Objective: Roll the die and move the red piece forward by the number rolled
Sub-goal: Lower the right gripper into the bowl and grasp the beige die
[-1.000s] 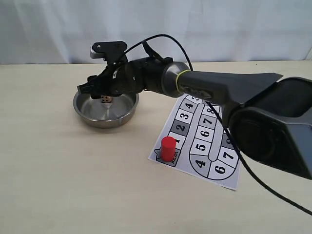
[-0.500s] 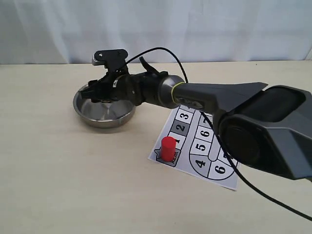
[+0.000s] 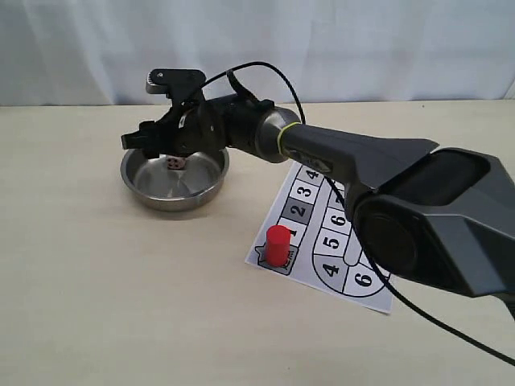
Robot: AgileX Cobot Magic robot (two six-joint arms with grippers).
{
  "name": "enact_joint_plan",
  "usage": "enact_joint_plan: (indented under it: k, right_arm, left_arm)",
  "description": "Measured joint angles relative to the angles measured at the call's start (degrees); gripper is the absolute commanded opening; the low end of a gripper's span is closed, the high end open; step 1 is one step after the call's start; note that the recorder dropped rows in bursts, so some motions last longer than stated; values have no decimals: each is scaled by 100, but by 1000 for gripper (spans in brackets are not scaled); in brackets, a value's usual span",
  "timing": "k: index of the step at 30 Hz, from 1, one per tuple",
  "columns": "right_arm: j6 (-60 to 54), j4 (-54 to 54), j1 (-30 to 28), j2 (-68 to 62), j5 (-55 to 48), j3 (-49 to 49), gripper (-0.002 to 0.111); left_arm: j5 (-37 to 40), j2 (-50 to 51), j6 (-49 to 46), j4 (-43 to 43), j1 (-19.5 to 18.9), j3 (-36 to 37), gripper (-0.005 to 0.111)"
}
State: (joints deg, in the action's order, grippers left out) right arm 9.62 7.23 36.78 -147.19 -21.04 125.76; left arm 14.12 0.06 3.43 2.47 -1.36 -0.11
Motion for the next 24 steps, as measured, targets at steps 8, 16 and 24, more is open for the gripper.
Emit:
enact_joint_plan:
  k: [8,16,24]
  right_arm:
    - [645,-590,0,-317,-585,539,62]
    - [1059,-1227,0,-421,-770,697,62]
    - [1075,-1391,0,-679,-232,702,62]
  left_arm:
    - [-18,0,0,0,0,0,0]
    - [-18,0,0,0,0,0,0]
    - [-18,0,0,0,0,0,0]
